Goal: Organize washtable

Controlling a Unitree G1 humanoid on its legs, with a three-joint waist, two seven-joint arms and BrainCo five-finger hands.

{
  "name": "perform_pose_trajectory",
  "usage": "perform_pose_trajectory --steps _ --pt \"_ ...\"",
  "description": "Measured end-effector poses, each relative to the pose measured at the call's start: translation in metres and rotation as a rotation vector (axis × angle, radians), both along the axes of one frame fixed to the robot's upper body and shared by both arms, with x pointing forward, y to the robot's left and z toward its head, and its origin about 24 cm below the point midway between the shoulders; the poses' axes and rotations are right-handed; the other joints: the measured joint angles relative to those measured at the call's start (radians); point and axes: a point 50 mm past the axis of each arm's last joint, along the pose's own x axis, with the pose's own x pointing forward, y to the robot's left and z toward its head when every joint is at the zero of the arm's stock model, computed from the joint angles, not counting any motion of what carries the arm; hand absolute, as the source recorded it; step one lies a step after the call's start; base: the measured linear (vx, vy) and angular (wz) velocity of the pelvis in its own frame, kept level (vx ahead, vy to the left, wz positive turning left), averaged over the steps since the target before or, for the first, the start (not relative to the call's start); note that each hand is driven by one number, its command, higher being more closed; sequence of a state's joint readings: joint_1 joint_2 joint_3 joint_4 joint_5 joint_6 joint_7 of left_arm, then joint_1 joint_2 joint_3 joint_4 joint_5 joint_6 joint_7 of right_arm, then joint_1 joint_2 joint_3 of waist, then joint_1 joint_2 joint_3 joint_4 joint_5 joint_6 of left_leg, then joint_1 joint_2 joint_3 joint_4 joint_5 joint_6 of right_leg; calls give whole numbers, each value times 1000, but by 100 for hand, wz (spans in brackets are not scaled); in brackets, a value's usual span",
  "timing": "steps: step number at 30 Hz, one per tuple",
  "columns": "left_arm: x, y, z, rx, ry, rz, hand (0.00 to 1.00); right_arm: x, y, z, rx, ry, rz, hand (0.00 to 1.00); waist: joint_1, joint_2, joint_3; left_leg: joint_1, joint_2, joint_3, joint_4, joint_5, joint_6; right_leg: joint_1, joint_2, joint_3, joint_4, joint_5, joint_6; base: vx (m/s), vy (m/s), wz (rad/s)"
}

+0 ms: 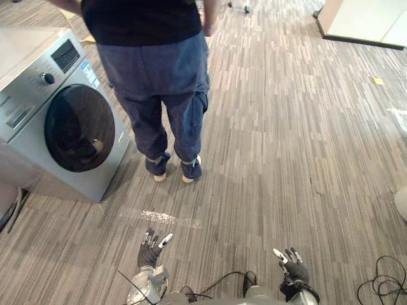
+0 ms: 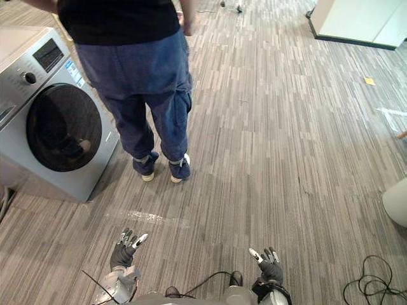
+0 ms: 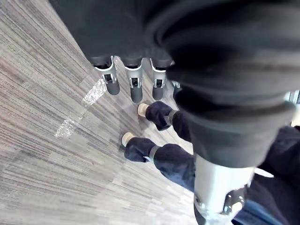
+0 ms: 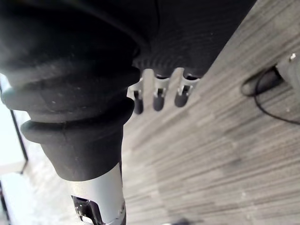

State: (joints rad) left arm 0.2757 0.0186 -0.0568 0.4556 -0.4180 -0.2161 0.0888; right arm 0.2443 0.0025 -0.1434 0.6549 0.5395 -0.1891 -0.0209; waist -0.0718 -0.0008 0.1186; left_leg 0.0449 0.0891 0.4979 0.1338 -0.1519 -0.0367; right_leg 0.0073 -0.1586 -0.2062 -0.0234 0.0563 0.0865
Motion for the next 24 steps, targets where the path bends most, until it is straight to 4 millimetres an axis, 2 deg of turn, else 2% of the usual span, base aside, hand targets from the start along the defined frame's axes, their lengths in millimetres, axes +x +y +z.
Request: perform_pose_trajectory --steps 1,6,17,24 --pt "-20 -11 -15 3 98 -64 0 -9 7 -6 11 42 34 0 30 -28 -75 41 -39 -7 -135 89 9 7 6 -1 -74 53 -5 -1 -20 -6" --pt "-21 -10 -17 3 104 -63 0 -9 7 -6 11 44 34 0 30 -29 -75 41 -38 -7 -135 89 9 7 6 -1 -74 53 -5 0 0 0" --pt "-44 10 -49 72 328 -10 0 -34 10 -25 -20 215 44 0 18 -39 -69 80 -41 32 -192 105 -2 4 16 25 -73 53 -5 -24 -15 -9" --pt "-43 8 -49 107 333 -34 0 -28 10 -23 -60 201 63 0 5 -39 -67 95 -41 44 -204 105 -3 7 17 29 -73 53 -5 -37 -17 -5"
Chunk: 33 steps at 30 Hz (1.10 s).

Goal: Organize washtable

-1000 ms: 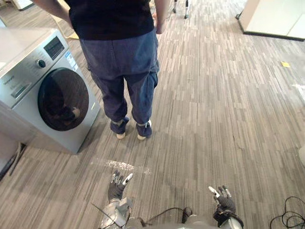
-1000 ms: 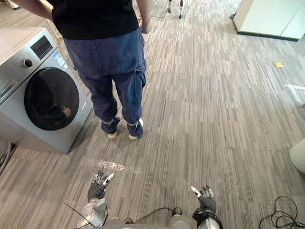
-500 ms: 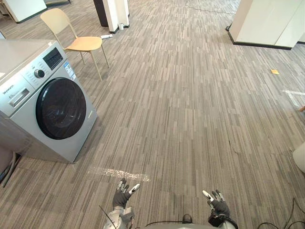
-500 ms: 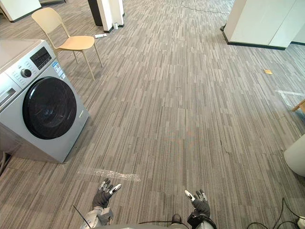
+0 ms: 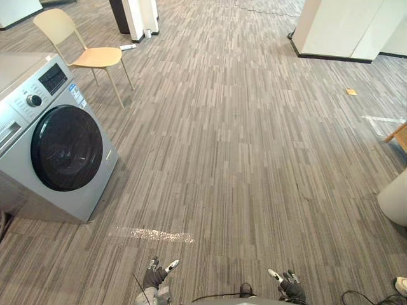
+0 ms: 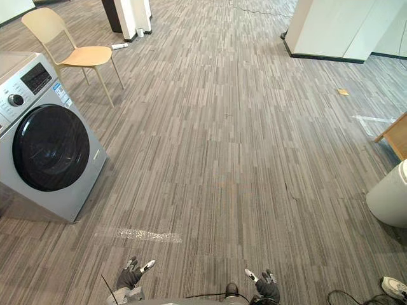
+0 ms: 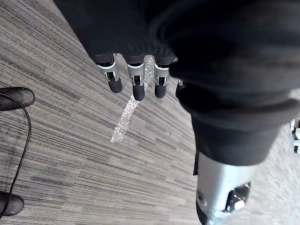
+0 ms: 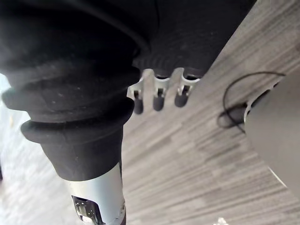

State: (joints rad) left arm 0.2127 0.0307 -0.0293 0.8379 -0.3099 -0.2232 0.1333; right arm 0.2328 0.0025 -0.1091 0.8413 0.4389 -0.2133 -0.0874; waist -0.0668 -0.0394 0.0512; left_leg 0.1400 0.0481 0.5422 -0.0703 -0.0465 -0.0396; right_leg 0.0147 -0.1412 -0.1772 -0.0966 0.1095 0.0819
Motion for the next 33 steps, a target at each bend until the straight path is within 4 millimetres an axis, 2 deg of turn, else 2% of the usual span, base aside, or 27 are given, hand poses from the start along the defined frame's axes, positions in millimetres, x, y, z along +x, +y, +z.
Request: perform_pose_trajectory --steps 7,27,28,33 --pt "0 -2 0 -5 -2 1 0 2 0 1 -10 -6 17 0 1 13 10 3 2 2 0 0 0 -1 -1 -1 7 -1 1 -58 -20 -1" --pt "8 -3 3 -3 -34 2 0 5 2 1 -9 -12 24 0 3 10 23 -2 4 -2 -16 10 -7 -7 7 -14 16 -10 11 -25 -13 0" --pt "6 -3 1 -6 -22 5 0 4 2 1 -10 -11 25 0 25 6 22 -1 1 -9 -20 15 -8 -18 2 -19 24 -11 10 0 0 0" --pt "6 -3 1 -7 -23 7 0 5 2 1 -10 -13 26 0 25 7 22 -3 2 -7 -20 15 -8 -21 2 -16 24 -11 10 0 0 0"
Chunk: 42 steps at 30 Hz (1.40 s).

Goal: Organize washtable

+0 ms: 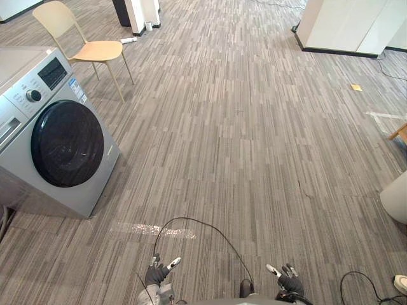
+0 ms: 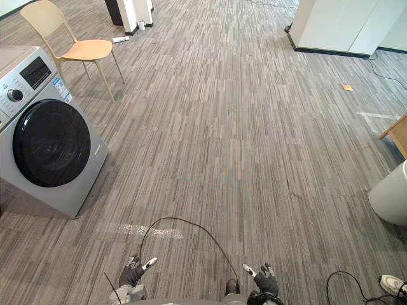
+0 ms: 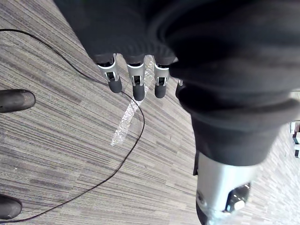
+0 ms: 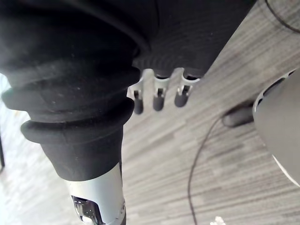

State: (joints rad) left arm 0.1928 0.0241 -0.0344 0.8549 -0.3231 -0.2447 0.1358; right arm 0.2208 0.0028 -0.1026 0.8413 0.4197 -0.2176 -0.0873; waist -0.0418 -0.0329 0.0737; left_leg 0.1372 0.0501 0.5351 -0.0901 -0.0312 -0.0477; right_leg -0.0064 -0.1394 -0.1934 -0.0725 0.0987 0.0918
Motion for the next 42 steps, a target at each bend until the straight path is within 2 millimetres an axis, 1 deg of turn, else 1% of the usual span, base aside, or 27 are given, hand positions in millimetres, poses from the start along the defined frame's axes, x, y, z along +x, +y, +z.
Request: perform_pose_trajectory --steps 3,7,8,9,11,12,16,20,23,27,28,29,30,31,32,33,34,35,36,37,38,39,40,41,42 --pt "1 1 0 -13 -5 23 0 10 1 2 1 -25 10 0 0 -1 0 -10 -2 -1 3 0 0 -10 0 3 0 0 0 0 0 0" --pt "13 3 7 -47 -62 89 0 34 4 9 9 -85 24 0 2 -5 2 -71 -2 -22 29 0 0 -55 -1 6 -1 7 1 -29 -33 4" --pt "17 4 10 -52 -84 118 0 46 5 14 11 -118 40 0 3 -5 1 -86 1 -58 39 0 0 -67 0 8 -1 9 -2 -31 -60 -2" --pt "20 4 12 -61 -99 131 0 50 5 16 13 -133 39 0 5 -5 1 -91 3 -79 40 0 0 -70 2 12 -1 12 -5 -13 -81 -8" --pt "29 5 19 -82 -149 160 0 67 6 26 9 -205 47 0 5 0 5 -110 5 -120 40 -1 0 -90 6 17 -1 19 -9 -15 -62 -9" --pt "30 5 20 -86 -158 164 0 71 6 28 9 -218 48 0 5 0 6 -112 6 -123 40 -1 0 -91 7 18 -1 20 -10 -49 -50 -2" --pt "31 5 21 -90 -166 173 0 71 6 29 24 -226 23 0 5 0 6 -128 7 -150 74 -20 10 -91 2 18 -1 22 -9 -54 -41 2" --pt "32 6 23 -82 -174 184 0 70 6 29 31 -225 16 0 7 -2 6 -143 2 -157 86 -25 15 -100 -5 18 -1 26 -6 -73 -25 3" --pt "33 7 24 -79 -181 187 0 70 6 29 35 -228 10 0 14 -4 8 -150 2 -161 97 -28 15 -105 -6 24 -1 28 -5 -86 -43 -2" --pt "38 6 28 -81 -206 185 0 80 4 37 32 -275 -3 0 21 -5 21 -176 0 -166 112 -34 20 -129 -8 35 0 33 -2 -92 -44 -6" --pt "42 5 31 -80 -229 178 0 85 3 39 31 -286 -11 0 26 -2 32 -191 0 -170 138 -59 15 -150 -13 43 29 12 4 -55 12 -19" --pt "47 3 36 -82 -256 170 0 88 1 42 29 -301 -15 0 28 4 49 -197 -3 -183 167 -98 15 -186 -20 64 109 -32 12 -43 33 -26" --pt "49 2 38 -83 -270 166 0 90 0 44 27 -312 -15 0 30 8 60 -195 -6 -189 180 -114 15 -205 -25 72 159 -57 14 -17 59 -25" --pt "51 1 41 -86 -286 161 0 93 -1 49 22 -339 -14 0 26 10 79 -187 -14 -213 198 -143 17 -240 -45 82 266 -101 11 7 55 -11" --pt "52 1 42 -88 -292 159 0 93 -2 49 19 -341 -13 0 21 16 94 -170 -20 -222 194 -151 26 -272 -55 82 346 -120 12 48 60 -8" --pt "56 0 45 -90 -307 156 0 94 -1 50 19 -345 -11 0 15 32 116 -155 -7 -227 195 -157 38 -312 -56 79 437 -127 5 74 52 -3" --pt "57 -1 46 -93 -315 153 0 94 -1 50 21 -345 -10 0 10 44 126 -151 4 -230 197 -160 41 -328 -50 64 460 -142 -15 164 38 -8" --pt "62 0 51 -87 -340 145 0 94 2 50 28 -345 -3 0 1 51 145 -137 30 -232 196 -173 34 -370 -32 28 446 -159 -25 171 8 -3" --pt "65 1 53 -83 -351 141 0 94 2 49 28 -344 3 0 0 52 151 -133 40 -233 196 -180 27 -385 -23 16 417 -156 -21 277 -46 2" --pt "72 2 57 -77 -377 132 0 95 3 50 27 -344 19 0 -4 48 164 -116 54 -240 191 -195 13 -407 -9 -10 322 -126 -20 341 -105 20" --pt "79 2 63 -71 -410 119 0 95 5 50 31 -346 25 0 -11 28 178 -87 55 -250 184 -213 -2 -430 -16 -36 234 -80 -5 478 -173 33" --pt "82 1 67 -66 -430 104 0 95 6 49 31 -344 28 0 -18 24 188 -63 52 -260 181 -229 -16 -453 -26 -53 201 -58 -2 446 -179 40" --pt "84 -1 68 -62 -437 90 0 94 6 49 31 -343 29 0 -25 15 188 -42 52 -267 174 -239 -26 -466 -33 -58 185 -49 1 382 -173 48" --pt "85 -4 70 -58 -444 66 0 94 6 49 31 -343 32 0 -34 2 184 -6 53 -281 164 -254 -48 -479 -35 -63 165 -33 -11 440 -202 58" --pt "85 -6 69 -55 -442 49 0 91 4 50 22 -345 44 0 -42 13 172 40 85 -294 149 -263 -79 -475 -17 -49 204 111 -72 654 -260 32"
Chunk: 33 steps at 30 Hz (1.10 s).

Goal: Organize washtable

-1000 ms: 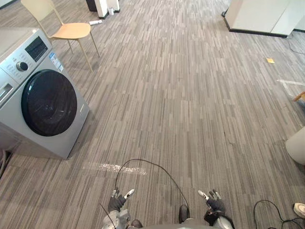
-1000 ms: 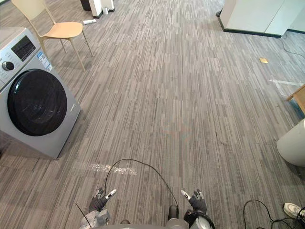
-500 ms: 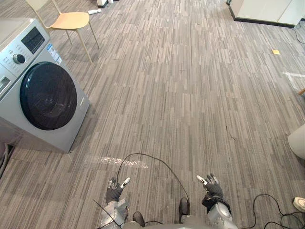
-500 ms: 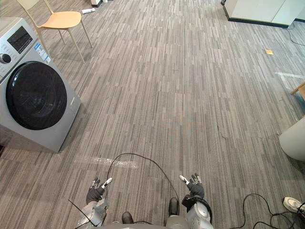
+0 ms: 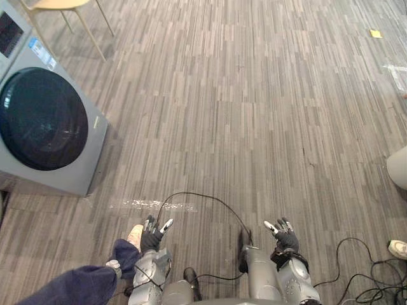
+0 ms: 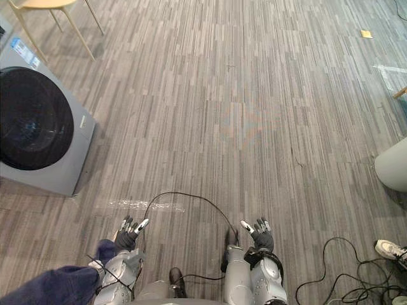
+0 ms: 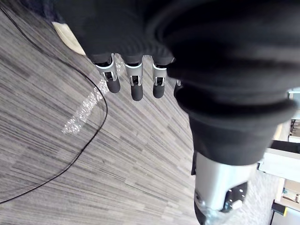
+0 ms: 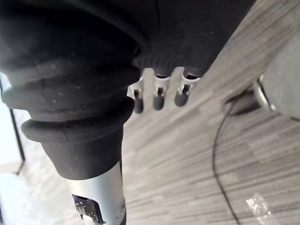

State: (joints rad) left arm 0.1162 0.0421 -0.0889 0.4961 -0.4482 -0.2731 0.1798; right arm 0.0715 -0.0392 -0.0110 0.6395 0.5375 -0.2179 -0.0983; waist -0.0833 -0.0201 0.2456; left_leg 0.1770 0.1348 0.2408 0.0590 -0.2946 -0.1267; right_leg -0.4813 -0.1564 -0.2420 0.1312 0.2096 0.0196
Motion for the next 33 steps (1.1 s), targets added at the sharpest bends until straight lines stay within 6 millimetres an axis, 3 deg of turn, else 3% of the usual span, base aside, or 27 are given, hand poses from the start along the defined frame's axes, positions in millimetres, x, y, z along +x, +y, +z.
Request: perform_pose_trajectory --steps 1,2,3,5,6,7,9,10,12,13,14,15,16,17,19,21,22,23,24,25,26,27,28,30,31,32,33 --pt "6 -10 5 -17 -26 -30 0 11 -1 7 -12 -38 25 0 18 60 -6 -19 62 -3 29 31 -57 -23 49 -21 63 -48 -28 829 -365 7" --pt "9 -13 8 -21 -46 -38 0 15 -2 10 -19 -52 34 0 20 66 -3 -34 75 -11 63 59 -73 -30 53 -33 90 -69 -29 851 -434 -4" --pt "13 -19 13 -33 -72 -51 0 18 -1 13 -19 -67 46 0 21 69 -2 -86 91 -37 195 147 -68 -16 45 -47 147 -116 -39 832 -508 27" --pt "8 -25 12 -68 -71 -35 0 11 3 10 -18 -59 79 0 25 71 -3 -173 133 -56 505 377 -16 116 55 -74 148 -187 -58 700 -382 19" --pt "3 -27 10 -94 -72 -25 0 6 7 9 -12 -61 103 0 45 79 -9 -261 161 -98 765 343 -32 226 84 -66 79 -230 -50 671 -242 -31" --pt "1 -25 11 -99 -80 -29 0 7 8 9 -6 -67 109 0 62 92 -13 -365 163 -130 968 261 -17 316 112 -48 26 -292 -46 653 -196 -42" --pt "0 -24 12 -105 -88 -35 0 8 8 8 -2 -61 115 0 84 104 -12 -511 155 -117 1033 168 25 401 138 -26 -21 -315 -44 653 -123 -46" --pt "-1 -23 15 -115 -102 -23 0 9 8 8 -2 -56 117 0 102 97 -7 -587 136 -97 976 123 39 455 135 -5 -47 -330 -33 703 -68 -49" --pt "-4 -20 19 -128 -124 -13 0 11 9 9 1 -59 123 0 119 79 3 -640 99 -97 812 103 45 523 116 16 -69 -354 -10 538 16 -50" --pt "-8 -18 21 -130 -136 -15 0 12 10 9 1 -61 128 0 131 47 9 -660 63 -100 618 110 39 574 85 28 -86 -388 16 622 130 -63" --pt "-12 -18 22 -132 -138 -11 0 16 10 11 -5 -71 139 0 136 44 3 -670 46 -103 388 155 11 624 64 41 -109 -419 48 635 174 -63" --pt "-13 -18 22 -135 -138 -14 0 17 10 12 -10 -74 142 0 139 49 -1 -675 47 -110 281 193 -5 647 60 50 -119 -434 65 671 266 -62" --pt "-11 -18 23 -135 -143 -23 0 17 10 11 -14 -68 150 0 158 44 -7 -690 51 -108 270 331 4 693 39 63 -132 -465 90 693 291 -28" --pt "-8 -19 26 -135 -156 -33 0 16 12 8 -6 -54 149 0 153 9 -30 -708 13 -94 342 319 91 706 4 53 -129 -455 110 700 273 -10" --pt "2 -20 39 -150 -216 -32 0 17 15 7 3 -45 156 0 156 -1 -39 -718 3 -88 490 224 142 710 -38 83 -50 -377 160 745 263 5" --pt "1 -18 40 -145 -220 -34 0 16 23 6 21 -40 164 0 156 -21 -48 -659 -11 -42 570 203 162 678 -85 122 127 -264 111 830 349 -13" --pt "-2 -19 38 -147 -210 -39 0 12 26 5 25 -36 165 0 148 -28 -77 -601 -71 -34 493 171 150 612 -109 144 306 -134 62 559 314 -15" --pt "-4 -21 36 -154 -203 -45 0 6 23 2 23 -24 158 0 148 -17 -94 -536 -79 -29 412 146 181 562 -118 162 417 -58 40 547 326 3" --pt "-2 -24 37 -149 -207 -70 0 1 27 -1 40 -12 151 0 137 -42 -99 -440 -129 -32 342 84 199 459 -136 211 677 -58 29 606 225 36" --pt "3 -21 36 -133 -201 -79 0 -2 29 -3 50 3 153 0 113 -61 -99 -358 -170 -55 292 67 218 356 -116 237 875 -162 29 648 200 49" --pt "2 -20 34 -129 -190 -79 0 -4 28 -5 50 12 152 0 106 -54 -93 -307 -177 -65 260 62 222 316 -102 227 925 -215 7 649 141 49" --pt "1 -21 33 -131 -179 -80 0 -6 25 -4 43 12 148 0 87 -18 -72 -191 -177 -97 186 54 229 258 -56 159 955 -317 -33 659 120 40" --pt "0 -22 31 -135 -173 -83 0 -11 21 -5 43 12 142 0 65 14 -59 -97 -166 -131 135 53 231 200 -12 92 909 -402 -47 656 96 53" --pt "1 -21 29 -127 -162 -90 0 -19 21 -7 68 21 129 0 38 25 -57 -29 -166 -176 134 51 234 106 17 11 697 -456 -26 681 -11 76" --pt "3 -21 27 -125 -153 -95 0 -22 20 -9 71 29 125 0 31 27 -57 -1 -165 -190 132 49 234 64 27 -10 531 -434 -8 1032 -148 98" --pt "3 -22 25 -125 -146 -95 0 -24 19 -10 79 32 111 0 29 16 -61 53 -170 -204 114 47 230 20 28 -33 214 -314 42 757 -135 81" --pt "3 -21 25 -121 -144 -96 0 -23 19 -9 79 31 111 0 30 2 -63 71 -177 -212 109 40 218 0 23 -42 143 -277 62 945 -228 93"
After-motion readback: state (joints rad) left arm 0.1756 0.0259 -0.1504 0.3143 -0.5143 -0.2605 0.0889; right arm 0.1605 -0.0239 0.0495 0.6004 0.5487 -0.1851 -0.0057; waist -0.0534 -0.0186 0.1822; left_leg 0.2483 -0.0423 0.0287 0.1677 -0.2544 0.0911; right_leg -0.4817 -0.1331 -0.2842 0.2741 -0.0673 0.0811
